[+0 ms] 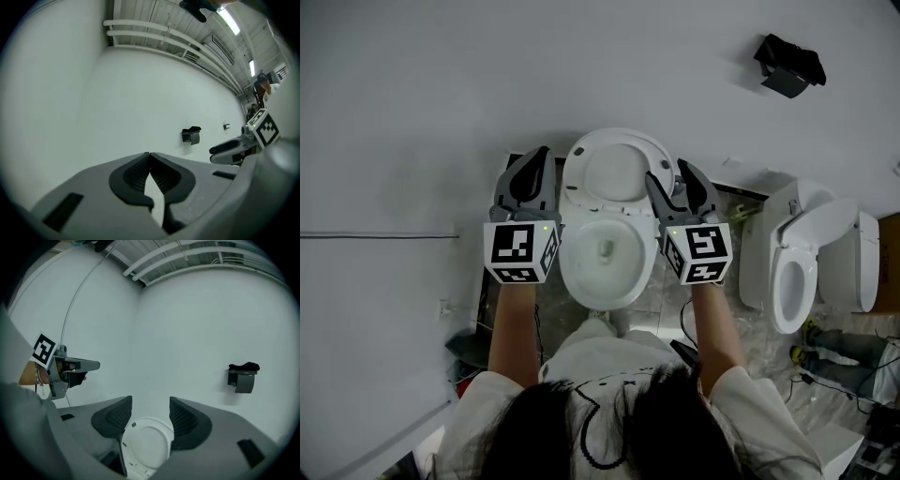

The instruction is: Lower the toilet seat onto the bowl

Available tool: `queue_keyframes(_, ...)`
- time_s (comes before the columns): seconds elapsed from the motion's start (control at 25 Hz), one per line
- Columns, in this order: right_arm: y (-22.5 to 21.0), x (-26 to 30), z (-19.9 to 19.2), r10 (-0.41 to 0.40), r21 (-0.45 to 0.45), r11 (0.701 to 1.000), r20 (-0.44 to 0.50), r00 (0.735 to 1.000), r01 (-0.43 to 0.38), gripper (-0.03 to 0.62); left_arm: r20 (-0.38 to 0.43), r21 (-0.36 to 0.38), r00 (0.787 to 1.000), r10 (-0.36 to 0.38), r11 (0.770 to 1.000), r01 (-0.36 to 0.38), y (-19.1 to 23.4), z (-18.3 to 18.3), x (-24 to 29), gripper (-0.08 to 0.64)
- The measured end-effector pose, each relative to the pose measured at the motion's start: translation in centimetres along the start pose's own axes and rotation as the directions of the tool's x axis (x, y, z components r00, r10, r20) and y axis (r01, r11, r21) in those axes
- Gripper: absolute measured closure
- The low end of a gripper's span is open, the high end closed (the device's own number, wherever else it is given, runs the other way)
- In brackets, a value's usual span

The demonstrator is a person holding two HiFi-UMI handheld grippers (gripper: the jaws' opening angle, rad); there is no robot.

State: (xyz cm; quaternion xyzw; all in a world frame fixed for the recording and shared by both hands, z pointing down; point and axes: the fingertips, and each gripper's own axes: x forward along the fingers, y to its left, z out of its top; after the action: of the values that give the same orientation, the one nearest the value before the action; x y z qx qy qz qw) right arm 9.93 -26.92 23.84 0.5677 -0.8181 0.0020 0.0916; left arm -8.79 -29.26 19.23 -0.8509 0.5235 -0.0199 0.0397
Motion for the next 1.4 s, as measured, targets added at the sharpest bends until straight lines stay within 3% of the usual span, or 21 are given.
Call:
queue_keyframes(0.56, -1.3, 7.9, -4.8, 0.018, -0.124, 0.992, -0.152, 0.988, -0.037, 0.339, -0.072, -0.006, 0.997, -0.014, 1.000, 0.014, 1.8, -4.3, 3.6, 0.551)
queue_keyframes(0.88, -3.2, 12.1, -8.2, 0.026, -0.169, 0.983, -0.237, 0.971, -0.067, 0.416, -0.120, -0.014, 0.993, -0.010, 1.000, 0.009, 1.5, -6.4, 5.6, 0.549)
queue_keyframes(1.08, -4.5, 14.0, -10.4, 0.038, -0.207, 0.973, -0.303, 0.952, -0.105, 0.438, -0.137, -0.021, 0.991, 0.007, 1.000, -0.010, 1.2, -7.3, 6.5, 0.551)
queue_keyframes(1.4, -6.1, 16.8, -14.9, 0.067, -0.250, 0.948, -0.448, 0.892, -0.197, 0.463, -0.171, -0.023, 0.985, 0.020, 0.999, -0.025, 0.7, -8.6, 7.9, 0.551)
